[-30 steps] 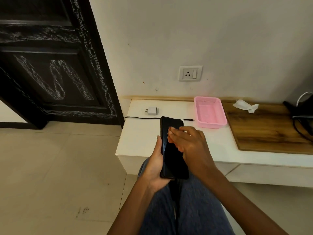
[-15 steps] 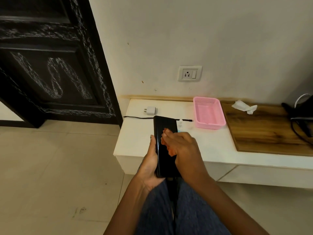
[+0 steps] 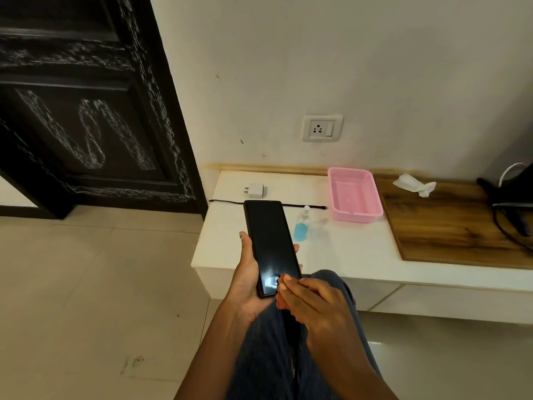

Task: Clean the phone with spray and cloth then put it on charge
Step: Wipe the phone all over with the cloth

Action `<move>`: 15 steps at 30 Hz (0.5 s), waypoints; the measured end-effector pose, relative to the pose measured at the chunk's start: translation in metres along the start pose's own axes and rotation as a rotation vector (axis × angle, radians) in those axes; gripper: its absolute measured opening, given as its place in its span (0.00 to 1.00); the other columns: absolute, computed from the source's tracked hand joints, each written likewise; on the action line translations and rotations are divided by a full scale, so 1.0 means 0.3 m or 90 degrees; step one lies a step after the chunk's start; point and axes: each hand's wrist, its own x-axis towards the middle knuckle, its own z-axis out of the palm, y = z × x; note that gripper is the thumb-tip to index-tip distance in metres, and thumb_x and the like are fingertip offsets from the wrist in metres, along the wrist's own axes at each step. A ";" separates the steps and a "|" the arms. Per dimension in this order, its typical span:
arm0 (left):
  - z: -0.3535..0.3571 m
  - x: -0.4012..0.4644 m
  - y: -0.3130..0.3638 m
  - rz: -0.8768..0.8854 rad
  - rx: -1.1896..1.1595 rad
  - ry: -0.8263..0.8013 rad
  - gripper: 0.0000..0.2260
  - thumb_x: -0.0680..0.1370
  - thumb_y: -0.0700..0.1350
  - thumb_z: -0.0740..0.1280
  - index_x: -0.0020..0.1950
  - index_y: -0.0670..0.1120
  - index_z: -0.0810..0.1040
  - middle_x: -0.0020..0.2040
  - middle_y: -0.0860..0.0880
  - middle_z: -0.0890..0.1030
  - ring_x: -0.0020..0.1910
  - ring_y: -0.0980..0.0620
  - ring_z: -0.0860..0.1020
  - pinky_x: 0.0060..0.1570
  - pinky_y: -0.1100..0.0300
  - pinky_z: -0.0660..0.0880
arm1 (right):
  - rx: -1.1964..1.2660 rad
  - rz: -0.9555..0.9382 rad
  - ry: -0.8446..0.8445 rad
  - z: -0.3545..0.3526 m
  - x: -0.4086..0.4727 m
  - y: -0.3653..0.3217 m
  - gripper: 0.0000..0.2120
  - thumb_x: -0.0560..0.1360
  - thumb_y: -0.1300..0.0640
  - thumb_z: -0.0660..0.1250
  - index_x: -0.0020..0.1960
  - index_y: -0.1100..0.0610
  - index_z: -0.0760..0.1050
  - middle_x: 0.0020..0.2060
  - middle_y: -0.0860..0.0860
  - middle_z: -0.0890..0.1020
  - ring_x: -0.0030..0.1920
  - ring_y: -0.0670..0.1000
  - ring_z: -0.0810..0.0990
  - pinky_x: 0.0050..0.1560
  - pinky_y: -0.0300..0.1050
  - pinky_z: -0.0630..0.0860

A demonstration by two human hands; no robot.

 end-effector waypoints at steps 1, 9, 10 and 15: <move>0.004 -0.003 0.003 0.000 -0.007 -0.002 0.36 0.70 0.72 0.54 0.41 0.43 0.87 0.45 0.43 0.85 0.43 0.46 0.80 0.45 0.53 0.79 | -0.010 0.002 0.003 -0.009 0.016 -0.002 0.22 0.62 0.71 0.75 0.55 0.60 0.81 0.55 0.52 0.82 0.53 0.55 0.81 0.46 0.53 0.80; 0.027 -0.036 0.014 -0.034 -0.028 -0.025 0.34 0.70 0.70 0.59 0.46 0.41 0.86 0.48 0.40 0.85 0.46 0.44 0.85 0.40 0.52 0.82 | 0.004 0.027 0.030 -0.009 0.183 0.055 0.19 0.69 0.69 0.68 0.60 0.64 0.77 0.55 0.53 0.82 0.54 0.58 0.79 0.49 0.55 0.78; 0.027 -0.040 0.014 -0.033 -0.023 -0.026 0.34 0.71 0.70 0.58 0.48 0.42 0.86 0.50 0.40 0.85 0.47 0.44 0.85 0.41 0.51 0.82 | -0.013 0.022 0.029 -0.009 0.207 0.065 0.19 0.68 0.70 0.69 0.59 0.64 0.77 0.55 0.54 0.82 0.54 0.59 0.79 0.50 0.55 0.78; 0.037 -0.056 0.008 -0.003 0.049 -0.019 0.31 0.72 0.68 0.57 0.57 0.47 0.83 0.54 0.41 0.84 0.50 0.45 0.84 0.43 0.54 0.82 | -0.023 0.054 0.036 -0.021 0.302 0.096 0.17 0.71 0.68 0.68 0.59 0.63 0.77 0.53 0.52 0.83 0.54 0.60 0.79 0.49 0.57 0.77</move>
